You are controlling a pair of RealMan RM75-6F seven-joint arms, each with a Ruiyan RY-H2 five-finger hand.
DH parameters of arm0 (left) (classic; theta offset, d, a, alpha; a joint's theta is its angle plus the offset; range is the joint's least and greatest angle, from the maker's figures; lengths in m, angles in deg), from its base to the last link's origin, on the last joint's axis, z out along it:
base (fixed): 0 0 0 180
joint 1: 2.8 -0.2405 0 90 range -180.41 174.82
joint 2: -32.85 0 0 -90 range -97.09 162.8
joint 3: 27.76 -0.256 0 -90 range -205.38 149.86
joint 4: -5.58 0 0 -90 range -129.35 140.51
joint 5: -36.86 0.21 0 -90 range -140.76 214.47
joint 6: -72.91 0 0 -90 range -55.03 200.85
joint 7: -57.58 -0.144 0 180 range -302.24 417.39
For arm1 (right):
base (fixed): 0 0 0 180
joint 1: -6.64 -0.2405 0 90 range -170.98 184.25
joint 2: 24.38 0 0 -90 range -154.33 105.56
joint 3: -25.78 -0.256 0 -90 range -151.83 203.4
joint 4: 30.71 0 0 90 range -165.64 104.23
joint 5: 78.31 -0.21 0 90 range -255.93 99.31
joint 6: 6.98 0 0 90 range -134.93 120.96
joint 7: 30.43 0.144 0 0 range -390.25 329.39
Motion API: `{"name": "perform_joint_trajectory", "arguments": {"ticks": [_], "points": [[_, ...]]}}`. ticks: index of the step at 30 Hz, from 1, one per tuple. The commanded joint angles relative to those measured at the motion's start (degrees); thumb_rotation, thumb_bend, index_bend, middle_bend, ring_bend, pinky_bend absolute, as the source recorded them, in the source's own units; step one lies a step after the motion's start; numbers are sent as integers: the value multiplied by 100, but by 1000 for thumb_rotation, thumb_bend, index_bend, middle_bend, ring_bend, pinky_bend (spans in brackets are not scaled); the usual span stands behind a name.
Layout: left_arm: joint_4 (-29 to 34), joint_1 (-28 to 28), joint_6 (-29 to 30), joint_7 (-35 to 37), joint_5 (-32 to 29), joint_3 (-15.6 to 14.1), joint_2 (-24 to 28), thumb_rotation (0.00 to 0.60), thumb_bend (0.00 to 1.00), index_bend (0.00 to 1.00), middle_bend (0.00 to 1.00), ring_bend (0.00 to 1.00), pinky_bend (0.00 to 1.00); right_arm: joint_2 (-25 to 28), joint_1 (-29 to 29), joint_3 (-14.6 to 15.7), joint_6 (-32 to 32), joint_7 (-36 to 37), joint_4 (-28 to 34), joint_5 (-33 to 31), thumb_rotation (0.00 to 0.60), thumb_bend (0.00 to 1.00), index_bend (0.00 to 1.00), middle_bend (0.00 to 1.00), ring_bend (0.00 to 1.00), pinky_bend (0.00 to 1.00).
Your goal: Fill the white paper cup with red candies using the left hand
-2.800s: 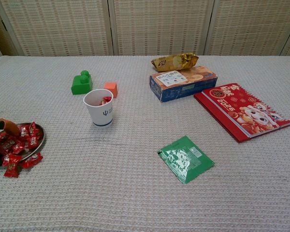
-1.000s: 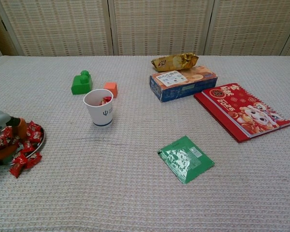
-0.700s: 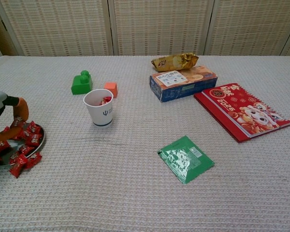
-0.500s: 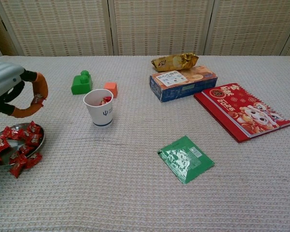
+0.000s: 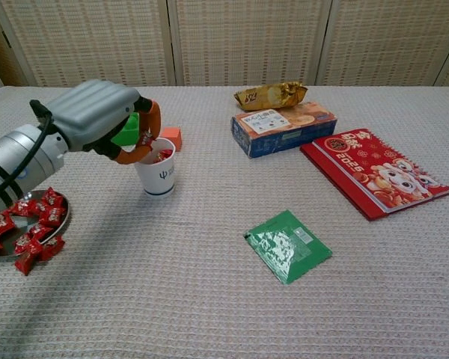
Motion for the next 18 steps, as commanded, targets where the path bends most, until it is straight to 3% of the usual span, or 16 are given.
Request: {"name": "perform_joint_trajectory", "arguments": {"ticks": [1,5,18], "points": [[-250,132,-98,-122,-97,8,-163,600,563,642,674,777,1000,9,2,-4,3,14,-2,-4,600,62,0,0,0,0],[-385,179,-127,-114,-142,-34,-188,600,513,439,538,772,1000,16,0,-8,4,34,-3,-2,600,62,0,0,0,0],[160,130,-89,-58,-185,-216,129,600,446,215,310,766,1000,-19,10,30,43,-50,36,101,600,62,0,0,0,0]]}}
